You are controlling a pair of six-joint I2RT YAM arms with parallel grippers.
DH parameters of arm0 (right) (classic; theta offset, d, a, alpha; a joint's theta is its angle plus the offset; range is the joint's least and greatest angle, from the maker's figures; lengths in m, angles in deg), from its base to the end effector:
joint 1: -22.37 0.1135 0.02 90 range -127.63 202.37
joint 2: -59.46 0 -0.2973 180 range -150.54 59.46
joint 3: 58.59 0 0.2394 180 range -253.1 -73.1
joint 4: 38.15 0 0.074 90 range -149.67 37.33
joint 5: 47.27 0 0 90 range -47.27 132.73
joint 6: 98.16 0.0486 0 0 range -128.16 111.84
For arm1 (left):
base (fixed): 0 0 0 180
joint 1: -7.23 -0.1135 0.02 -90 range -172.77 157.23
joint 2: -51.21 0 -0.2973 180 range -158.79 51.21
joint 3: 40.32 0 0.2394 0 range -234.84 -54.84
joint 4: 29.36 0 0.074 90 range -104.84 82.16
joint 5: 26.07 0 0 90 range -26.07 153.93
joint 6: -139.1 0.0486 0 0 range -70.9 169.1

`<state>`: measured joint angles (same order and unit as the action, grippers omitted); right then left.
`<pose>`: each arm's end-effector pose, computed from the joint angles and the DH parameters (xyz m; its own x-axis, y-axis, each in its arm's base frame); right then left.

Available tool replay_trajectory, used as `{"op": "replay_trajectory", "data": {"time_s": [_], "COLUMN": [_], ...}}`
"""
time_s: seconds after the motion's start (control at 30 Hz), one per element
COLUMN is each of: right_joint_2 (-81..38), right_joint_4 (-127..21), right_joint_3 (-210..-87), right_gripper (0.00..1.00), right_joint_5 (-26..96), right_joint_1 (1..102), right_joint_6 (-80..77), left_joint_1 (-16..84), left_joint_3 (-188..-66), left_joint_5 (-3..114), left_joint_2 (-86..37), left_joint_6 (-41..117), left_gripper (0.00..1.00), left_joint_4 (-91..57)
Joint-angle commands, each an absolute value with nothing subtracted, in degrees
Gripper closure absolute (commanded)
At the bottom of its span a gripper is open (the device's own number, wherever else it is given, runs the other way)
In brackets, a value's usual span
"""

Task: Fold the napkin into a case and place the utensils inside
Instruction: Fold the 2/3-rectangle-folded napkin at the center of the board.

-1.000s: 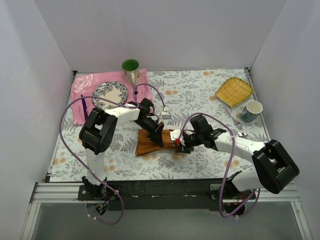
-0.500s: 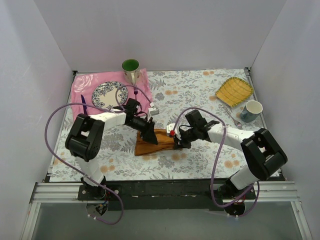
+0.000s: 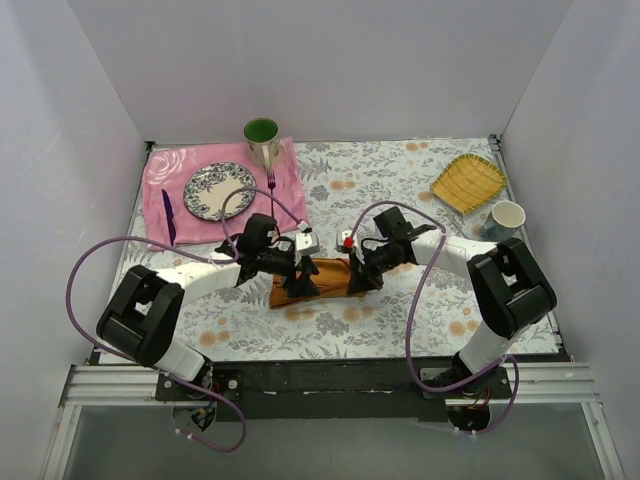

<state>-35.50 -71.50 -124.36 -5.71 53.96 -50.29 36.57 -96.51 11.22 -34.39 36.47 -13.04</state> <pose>0.2396 0.1901 0.1987 -0.1303 -0.6025 -0.7874 -0.9827 -0.0268 0.1831 0.2233 -0.1699 0.2183 -0.7799 0.2864 -0.5566 0.6256 0.3265 -0.7085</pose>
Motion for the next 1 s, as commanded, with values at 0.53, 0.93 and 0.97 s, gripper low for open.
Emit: {"op": "replay_trajectory", "data": {"time_s": [0.53, 0.93, 0.97], "right_joint_2": [-40.4, -40.7, -40.9], "right_joint_4": [-77.8, -77.6, -77.7], "right_joint_3": [-131.0, -131.5, -131.7], "right_gripper": [0.99, 0.99, 0.99], "right_joint_5": [-12.5, -12.6, -12.6], "right_joint_1": [51.1, 50.7, 50.5], "right_joint_6": [-49.3, -47.7, -47.9], "left_joint_1": [44.8, 44.6, 44.6], "left_joint_3": [-101.1, -103.6, -103.0], "left_joint_5": [19.1, 19.9, 19.5], "left_joint_2": [-41.3, -44.8, -44.5], "left_joint_6": [37.6, 32.1, 32.1], "left_gripper": [0.54, 0.78, 0.78], "left_joint_4": [-21.3, -19.8, -20.2]}}
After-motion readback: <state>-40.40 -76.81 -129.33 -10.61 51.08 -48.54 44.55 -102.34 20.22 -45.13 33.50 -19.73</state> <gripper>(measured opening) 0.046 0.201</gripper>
